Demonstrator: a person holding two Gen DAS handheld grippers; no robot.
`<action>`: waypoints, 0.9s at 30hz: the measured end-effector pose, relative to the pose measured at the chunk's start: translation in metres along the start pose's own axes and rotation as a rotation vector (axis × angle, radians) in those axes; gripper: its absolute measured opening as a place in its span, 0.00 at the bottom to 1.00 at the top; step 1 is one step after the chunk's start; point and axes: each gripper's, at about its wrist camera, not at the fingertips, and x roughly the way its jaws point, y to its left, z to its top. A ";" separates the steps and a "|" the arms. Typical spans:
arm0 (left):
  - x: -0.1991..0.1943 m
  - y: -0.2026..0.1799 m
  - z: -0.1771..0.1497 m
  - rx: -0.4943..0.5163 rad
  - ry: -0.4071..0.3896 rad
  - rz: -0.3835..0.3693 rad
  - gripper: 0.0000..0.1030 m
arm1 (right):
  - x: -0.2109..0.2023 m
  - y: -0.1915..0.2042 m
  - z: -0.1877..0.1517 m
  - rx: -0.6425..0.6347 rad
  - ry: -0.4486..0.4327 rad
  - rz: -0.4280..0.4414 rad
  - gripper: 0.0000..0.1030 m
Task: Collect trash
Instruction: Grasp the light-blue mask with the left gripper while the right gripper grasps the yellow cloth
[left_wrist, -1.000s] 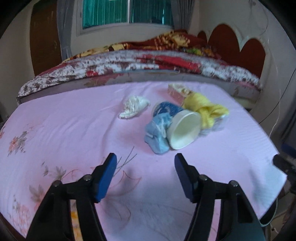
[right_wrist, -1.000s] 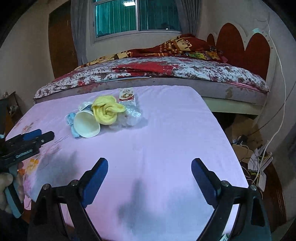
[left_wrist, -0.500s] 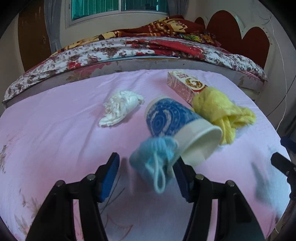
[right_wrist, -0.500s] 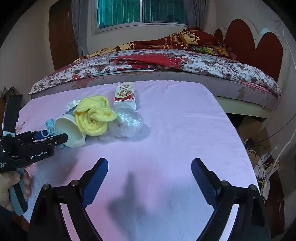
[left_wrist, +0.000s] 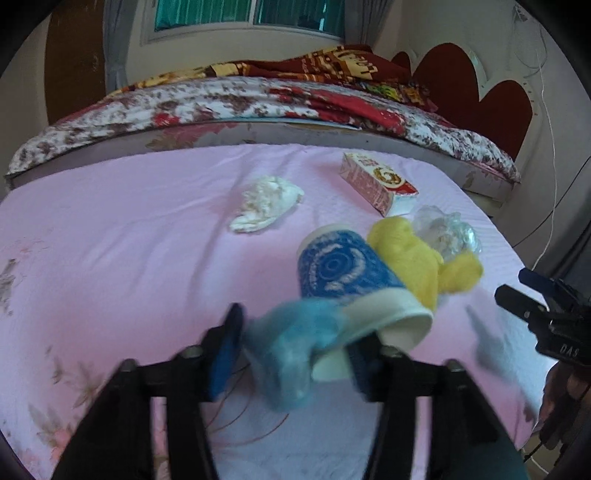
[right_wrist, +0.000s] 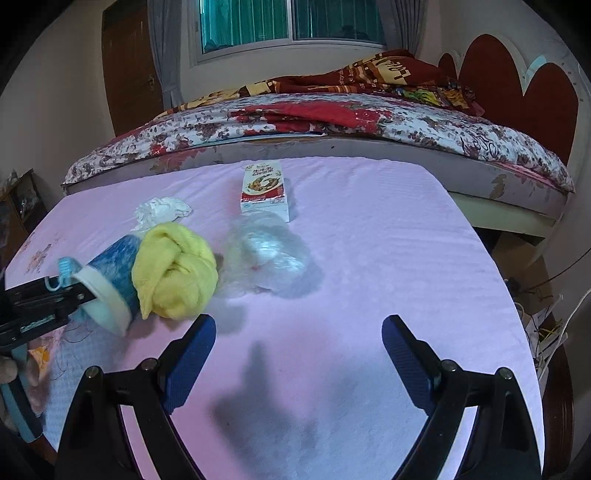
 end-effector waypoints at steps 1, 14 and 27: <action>-0.001 0.001 -0.001 -0.003 -0.002 0.003 0.75 | -0.001 0.002 0.000 0.002 0.001 0.003 0.90; -0.033 0.054 -0.022 -0.089 -0.048 0.038 0.67 | -0.020 0.021 -0.003 -0.016 -0.013 0.026 0.90; 0.009 0.032 -0.014 0.035 0.042 0.017 0.23 | 0.002 0.058 0.004 -0.049 -0.003 0.074 0.85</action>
